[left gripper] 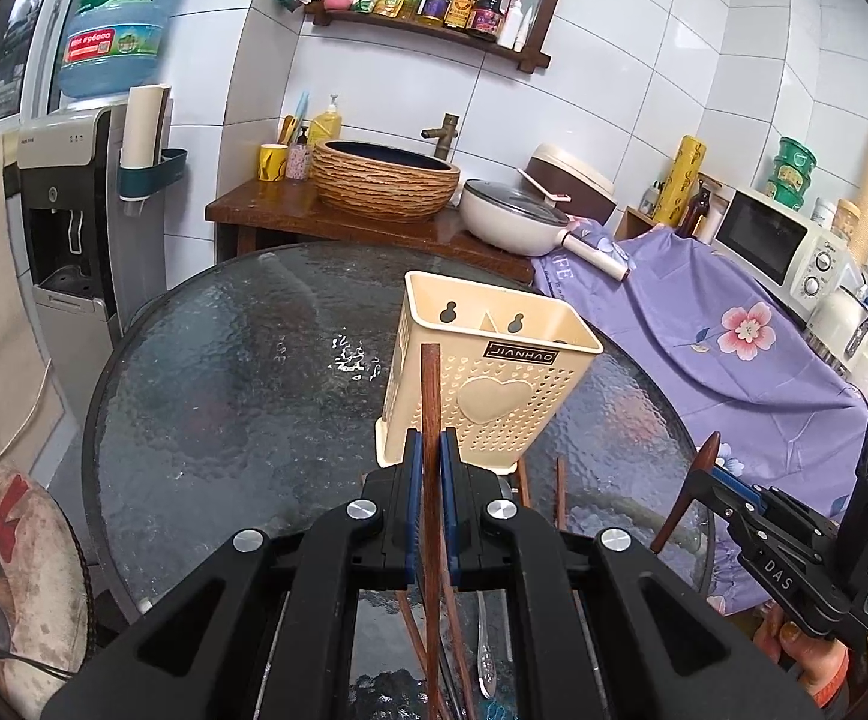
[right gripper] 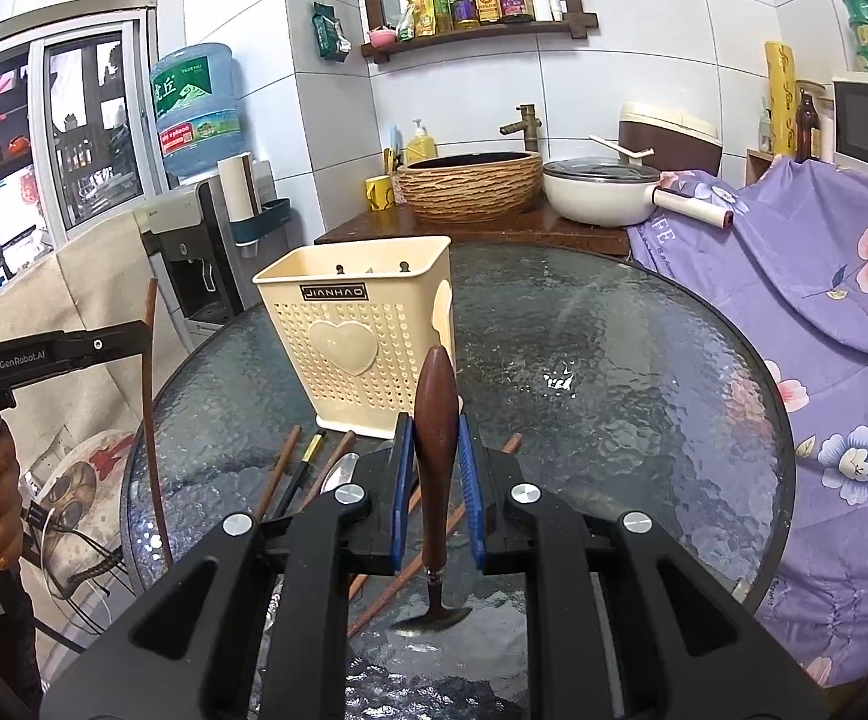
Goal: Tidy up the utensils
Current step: 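Lift the chopstick with the left tool toward the cream holder, then lower the chopstick into the holder and open the left tool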
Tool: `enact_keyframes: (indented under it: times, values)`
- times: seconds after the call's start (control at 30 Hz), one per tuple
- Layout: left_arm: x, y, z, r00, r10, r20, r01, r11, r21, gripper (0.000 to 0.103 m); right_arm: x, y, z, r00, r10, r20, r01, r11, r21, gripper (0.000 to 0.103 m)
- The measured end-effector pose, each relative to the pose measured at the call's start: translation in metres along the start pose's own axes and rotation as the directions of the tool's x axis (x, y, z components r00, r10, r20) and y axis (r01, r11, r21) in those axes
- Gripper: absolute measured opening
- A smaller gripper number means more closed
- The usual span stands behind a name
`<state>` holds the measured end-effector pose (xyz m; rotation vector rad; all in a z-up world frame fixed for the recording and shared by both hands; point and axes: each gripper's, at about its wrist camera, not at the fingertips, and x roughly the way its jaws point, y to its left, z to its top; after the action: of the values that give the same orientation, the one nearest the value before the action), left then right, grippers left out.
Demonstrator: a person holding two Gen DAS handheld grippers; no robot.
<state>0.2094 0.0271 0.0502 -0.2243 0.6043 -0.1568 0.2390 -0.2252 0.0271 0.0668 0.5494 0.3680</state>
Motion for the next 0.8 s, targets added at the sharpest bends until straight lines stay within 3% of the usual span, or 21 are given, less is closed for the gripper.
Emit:
enact_keyframes:
  times: [0.8]
  values:
    - [-0.036, -0.014, 0.023, 0.994, -0.077, 0.08, 0.075, 0.997, 0.029, 0.006, -0.014, 0.008, 0.029, 0.997, 0.069, 0.037, -0.068, 0.997, -0.024, 0.016]
